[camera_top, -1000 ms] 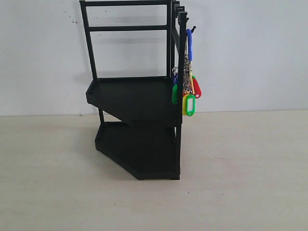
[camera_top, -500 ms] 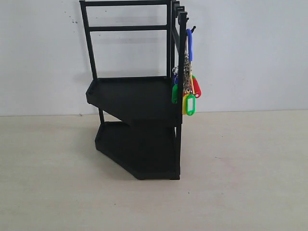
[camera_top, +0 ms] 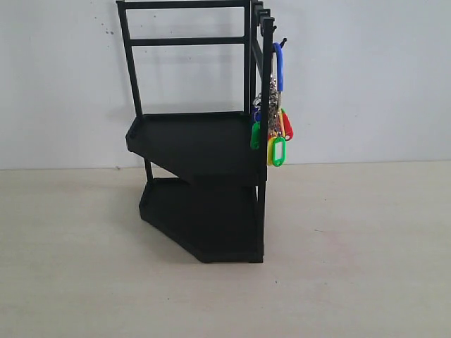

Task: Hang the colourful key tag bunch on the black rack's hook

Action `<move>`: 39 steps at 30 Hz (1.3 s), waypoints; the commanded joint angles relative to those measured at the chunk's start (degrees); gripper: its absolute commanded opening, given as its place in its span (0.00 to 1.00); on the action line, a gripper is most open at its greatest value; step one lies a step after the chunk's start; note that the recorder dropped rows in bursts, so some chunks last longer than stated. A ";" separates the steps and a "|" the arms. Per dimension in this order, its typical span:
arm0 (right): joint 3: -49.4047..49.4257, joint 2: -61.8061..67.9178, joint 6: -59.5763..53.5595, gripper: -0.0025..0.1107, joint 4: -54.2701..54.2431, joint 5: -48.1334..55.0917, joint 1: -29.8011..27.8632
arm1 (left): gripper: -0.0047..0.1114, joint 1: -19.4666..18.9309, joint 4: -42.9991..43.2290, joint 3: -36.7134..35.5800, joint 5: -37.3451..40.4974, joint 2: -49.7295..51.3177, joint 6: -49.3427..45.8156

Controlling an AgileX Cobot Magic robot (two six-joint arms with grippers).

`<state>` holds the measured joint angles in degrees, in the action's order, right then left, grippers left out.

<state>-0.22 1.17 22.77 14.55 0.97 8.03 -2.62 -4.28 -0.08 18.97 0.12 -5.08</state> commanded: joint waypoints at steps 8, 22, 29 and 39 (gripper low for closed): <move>0.22 -1.17 0.66 0.02 0.11 7.90 -3.51 | 0.08 -0.21 -0.52 0.08 -0.75 -0.12 0.60; 0.22 -1.17 -2.52 0.02 -0.72 18.57 -3.51 | 0.08 -0.21 -0.52 0.08 -0.75 -0.12 0.60; 0.22 -1.17 -25.33 0.02 -18.98 18.01 -3.51 | 0.08 -0.21 -0.52 0.08 -0.75 -0.12 0.60; 0.22 -1.17 -24.14 0.02 -18.98 18.96 -3.51 | 0.08 -0.21 -0.52 0.08 -0.75 -0.12 0.60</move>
<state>0.00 0.27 -1.35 -4.30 19.51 4.67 -2.62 -4.28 -0.08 18.97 0.12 -5.08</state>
